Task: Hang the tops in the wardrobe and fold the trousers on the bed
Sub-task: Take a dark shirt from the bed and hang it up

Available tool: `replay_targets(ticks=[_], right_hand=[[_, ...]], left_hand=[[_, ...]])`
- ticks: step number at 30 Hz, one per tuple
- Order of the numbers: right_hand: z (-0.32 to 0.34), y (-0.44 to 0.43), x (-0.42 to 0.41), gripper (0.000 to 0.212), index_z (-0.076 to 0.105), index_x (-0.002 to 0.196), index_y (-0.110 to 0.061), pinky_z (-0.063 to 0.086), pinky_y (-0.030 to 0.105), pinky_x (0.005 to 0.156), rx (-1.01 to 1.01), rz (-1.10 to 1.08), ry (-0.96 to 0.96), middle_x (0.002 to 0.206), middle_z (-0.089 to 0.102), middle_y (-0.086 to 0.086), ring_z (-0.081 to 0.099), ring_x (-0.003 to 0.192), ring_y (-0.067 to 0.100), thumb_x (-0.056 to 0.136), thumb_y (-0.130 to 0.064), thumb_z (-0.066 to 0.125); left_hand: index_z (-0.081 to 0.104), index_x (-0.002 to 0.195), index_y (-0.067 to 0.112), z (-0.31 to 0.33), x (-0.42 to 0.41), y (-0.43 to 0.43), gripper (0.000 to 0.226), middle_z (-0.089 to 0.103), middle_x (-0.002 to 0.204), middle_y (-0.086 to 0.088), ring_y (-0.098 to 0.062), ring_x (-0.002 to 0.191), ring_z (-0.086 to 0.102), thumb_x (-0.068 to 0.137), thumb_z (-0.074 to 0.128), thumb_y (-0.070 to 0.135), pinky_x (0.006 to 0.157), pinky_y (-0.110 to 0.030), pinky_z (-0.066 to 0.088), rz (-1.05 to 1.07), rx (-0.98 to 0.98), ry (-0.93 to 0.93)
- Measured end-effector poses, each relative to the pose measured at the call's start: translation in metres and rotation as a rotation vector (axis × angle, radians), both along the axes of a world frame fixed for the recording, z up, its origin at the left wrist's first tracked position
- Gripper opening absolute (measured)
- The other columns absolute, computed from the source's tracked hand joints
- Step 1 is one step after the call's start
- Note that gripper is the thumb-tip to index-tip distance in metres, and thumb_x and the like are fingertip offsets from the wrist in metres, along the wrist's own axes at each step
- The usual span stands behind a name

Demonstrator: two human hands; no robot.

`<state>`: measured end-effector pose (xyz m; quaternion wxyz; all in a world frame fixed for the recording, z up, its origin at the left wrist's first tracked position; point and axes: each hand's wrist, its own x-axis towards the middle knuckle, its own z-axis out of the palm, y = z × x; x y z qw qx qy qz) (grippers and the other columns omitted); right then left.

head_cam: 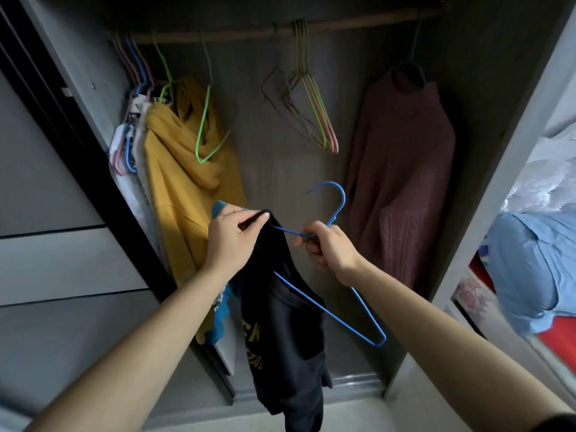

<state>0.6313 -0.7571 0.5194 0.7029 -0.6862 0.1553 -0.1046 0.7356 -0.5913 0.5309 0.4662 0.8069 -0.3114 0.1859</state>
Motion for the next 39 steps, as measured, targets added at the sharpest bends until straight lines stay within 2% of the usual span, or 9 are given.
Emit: replay_targets(ticks=[5,7,11,18,24,28,31,35,39], right_hand=[[0.019,-0.011,-0.004,0.042,0.066,0.057,-0.009,0.022,0.020,0.040,-0.099,0.000,-0.100,0.048,0.026,-0.001,0.024,0.042,0.013,0.088,-0.024,0.041],[0.021,-0.015,-0.005,0.046,0.065,0.052,-0.012,0.026,0.020,0.040,-0.169,-0.006,-0.128,0.044,0.028,-0.003,0.027,0.041,0.012,0.086,-0.028,0.039],[0.018,-0.020,-0.003,0.063,0.064,0.049,-0.010,0.030,0.023,0.047,-0.257,-0.084,-0.138,0.039,0.035,-0.004,0.034,0.039,0.008,0.087,-0.048,0.031],[0.011,-0.015,-0.012,0.069,0.068,0.060,-0.016,0.037,0.019,0.047,-0.125,-0.343,-0.184,0.044,0.047,-0.002,0.044,0.044,0.008,0.085,-0.075,0.042],[-0.010,-0.017,-0.048,0.036,0.055,0.100,-0.016,0.041,0.024,0.077,-0.734,-0.707,-0.438,0.096,0.050,-0.007,0.053,0.087,0.011,0.093,-0.051,0.056],[-0.033,-0.021,-0.066,0.024,0.057,0.084,-0.018,0.047,0.037,0.065,-1.047,-0.268,-0.409,0.081,0.051,-0.005,0.055,0.073,0.018,0.095,-0.039,0.057],[-0.049,-0.018,-0.064,0.035,0.058,0.126,-0.022,0.050,0.040,0.090,-1.175,0.007,-0.167,0.116,0.060,-0.002,0.058,0.111,0.021,0.093,-0.033,0.057],[-0.051,-0.022,-0.056,0.069,0.033,0.152,-0.011,0.025,0.030,0.119,-1.152,0.036,-0.151,0.156,0.039,0.004,0.033,0.144,0.021,0.088,-0.015,0.058],[-0.044,-0.027,-0.047,0.037,0.059,0.129,-0.024,0.032,0.035,0.109,-1.198,0.080,-0.149,0.124,0.065,-0.007,0.053,0.122,0.016,0.093,-0.031,0.059]], left_hand=[[0.077,0.092,0.017,0.015,0.001,0.001,0.021,0.064,0.113,-0.003,-0.027,0.116,0.053,0.090,0.067,0.035,0.105,-0.047,0.036,0.089,0.210,-0.484],[0.073,0.090,0.017,0.020,-0.001,0.001,0.028,0.069,0.096,0.001,-0.025,0.105,0.060,0.095,0.055,0.038,0.108,-0.054,0.030,0.095,0.355,-0.526],[0.058,0.076,0.020,0.021,-0.018,-0.007,0.039,0.059,0.070,0.005,-0.025,0.076,0.057,0.101,0.038,0.043,0.081,-0.044,0.035,0.161,0.438,-0.512],[0.052,0.070,0.017,0.024,-0.030,-0.025,0.038,0.059,0.065,0.001,-0.028,0.068,0.055,0.101,0.047,0.038,0.072,-0.041,0.031,0.248,0.452,-0.525],[0.053,0.069,0.013,0.028,-0.025,-0.018,0.037,0.060,0.062,-0.007,-0.032,0.069,0.054,0.100,0.053,0.034,0.071,-0.040,0.028,0.419,0.336,-0.363],[0.053,0.070,0.009,0.039,-0.023,-0.019,0.040,0.059,0.062,-0.012,-0.033,0.068,0.052,0.101,0.049,0.034,0.072,-0.040,0.028,0.495,0.257,-0.326],[0.048,0.068,0.010,0.048,-0.029,-0.026,0.041,0.055,0.061,-0.008,-0.033,0.066,0.051,0.101,0.048,0.034,0.071,-0.038,0.024,0.482,0.192,-0.345],[0.044,0.066,0.012,0.057,-0.040,-0.033,0.039,0.050,0.059,-0.006,-0.033,0.066,0.050,0.100,0.050,0.031,0.072,-0.037,0.023,0.443,0.103,-0.384],[0.043,0.067,0.013,0.060,-0.043,-0.034,0.038,0.055,0.063,-0.008,-0.033,0.070,0.052,0.100,0.050,0.031,0.074,-0.038,0.026,0.422,0.066,-0.352]])
